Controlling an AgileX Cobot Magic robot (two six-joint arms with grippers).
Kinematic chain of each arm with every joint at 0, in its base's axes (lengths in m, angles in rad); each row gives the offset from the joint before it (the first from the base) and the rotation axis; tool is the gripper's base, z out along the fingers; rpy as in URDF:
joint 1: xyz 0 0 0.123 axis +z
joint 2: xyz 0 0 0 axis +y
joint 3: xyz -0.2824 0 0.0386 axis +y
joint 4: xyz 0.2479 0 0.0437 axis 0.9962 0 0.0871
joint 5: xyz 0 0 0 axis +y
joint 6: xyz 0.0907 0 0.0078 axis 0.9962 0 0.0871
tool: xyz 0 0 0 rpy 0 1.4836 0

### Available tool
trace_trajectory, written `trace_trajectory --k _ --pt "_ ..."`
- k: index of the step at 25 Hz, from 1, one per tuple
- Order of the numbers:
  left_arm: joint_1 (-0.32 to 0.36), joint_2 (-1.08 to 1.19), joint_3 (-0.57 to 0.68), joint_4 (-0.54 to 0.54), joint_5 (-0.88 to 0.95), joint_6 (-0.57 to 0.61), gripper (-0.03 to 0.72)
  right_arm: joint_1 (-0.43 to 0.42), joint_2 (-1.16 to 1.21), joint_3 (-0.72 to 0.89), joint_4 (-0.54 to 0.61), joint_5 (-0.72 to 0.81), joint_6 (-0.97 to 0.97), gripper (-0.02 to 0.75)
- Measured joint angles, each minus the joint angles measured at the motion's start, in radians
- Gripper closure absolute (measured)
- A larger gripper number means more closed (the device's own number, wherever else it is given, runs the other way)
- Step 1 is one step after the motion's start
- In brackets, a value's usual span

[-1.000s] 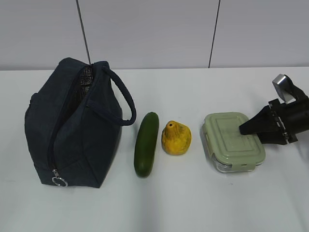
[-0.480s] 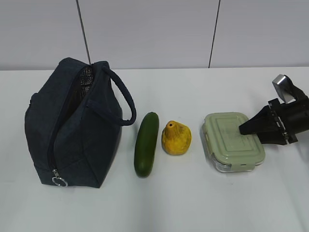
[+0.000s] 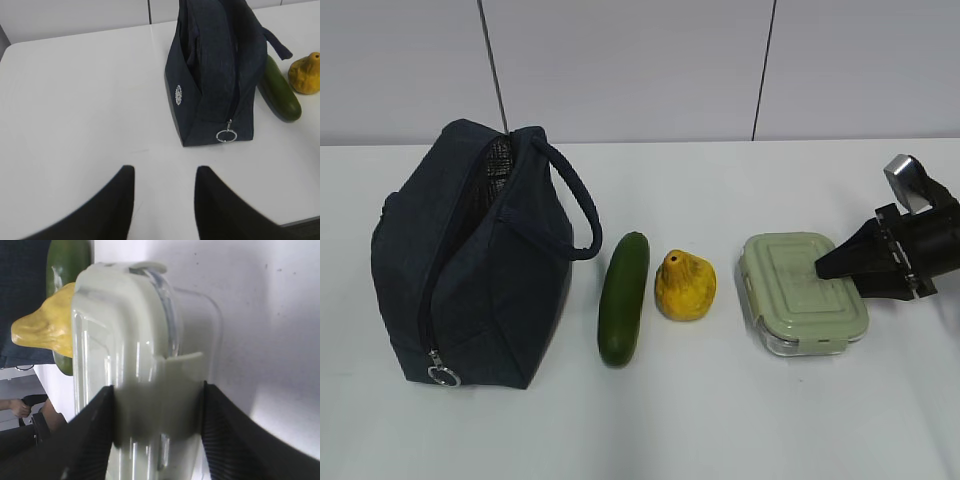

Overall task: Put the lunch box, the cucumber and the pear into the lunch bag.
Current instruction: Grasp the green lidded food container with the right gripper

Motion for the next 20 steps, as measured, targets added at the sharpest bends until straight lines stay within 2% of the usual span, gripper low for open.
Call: trace_trajectory --k 20 --pt "0.000 0.000 0.000 0.000 0.000 0.000 0.447 0.000 0.000 0.000 -0.002 0.000 0.006 0.343"
